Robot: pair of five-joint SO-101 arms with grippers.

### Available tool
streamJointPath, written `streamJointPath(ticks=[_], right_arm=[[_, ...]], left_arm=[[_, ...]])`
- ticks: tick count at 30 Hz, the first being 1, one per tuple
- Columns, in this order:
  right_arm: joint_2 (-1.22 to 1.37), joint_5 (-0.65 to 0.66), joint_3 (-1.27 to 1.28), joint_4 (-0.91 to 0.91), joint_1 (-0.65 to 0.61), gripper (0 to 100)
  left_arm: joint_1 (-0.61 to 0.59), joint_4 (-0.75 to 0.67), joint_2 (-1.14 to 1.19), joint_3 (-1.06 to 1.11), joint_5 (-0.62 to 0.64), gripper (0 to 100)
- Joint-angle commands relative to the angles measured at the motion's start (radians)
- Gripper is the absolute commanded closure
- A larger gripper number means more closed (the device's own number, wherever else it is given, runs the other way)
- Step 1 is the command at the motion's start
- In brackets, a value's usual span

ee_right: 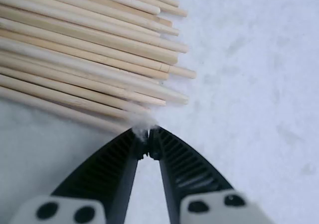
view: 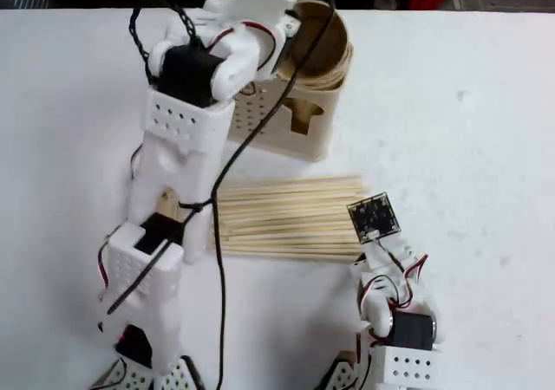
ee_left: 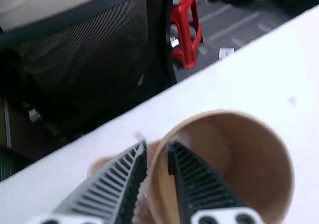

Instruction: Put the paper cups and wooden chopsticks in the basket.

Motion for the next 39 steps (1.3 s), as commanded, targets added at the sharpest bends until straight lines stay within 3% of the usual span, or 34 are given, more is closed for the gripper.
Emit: streamJointPath(ticks=[1, 11, 20, 27, 33, 39], right_arm=[[-0.002, 0.012, 0.009, -0.015, -0.01, 97.8], [-0.002, 0.012, 0.009, -0.015, -0.01, 97.8], [-0.002, 0.012, 0.009, -0.015, -0.01, 97.8], [-0.002, 0.012, 0.009, -0.015, -0.01, 97.8], [-0.002, 0.012, 0.009, -0.015, -0.01, 97.8], [-0.002, 0.012, 0.009, -0.015, -0.01, 97.8]], left_arm=[[-0.008, -0.098, -0.008, -0.023, 0.005, 90], [-0.008, -0.114, 0.082, -0.025, 0.005, 90], [0.001, 0.107, 0.182, -0.029, 0.005, 90], [0.001, 0.114, 0.275, -0.034, 0.005, 90], [-0.018, 0.147, 0.153, -0.091, -0.003, 90], [-0.101, 0.334, -0.079, -0.227, -0.086, 90]])
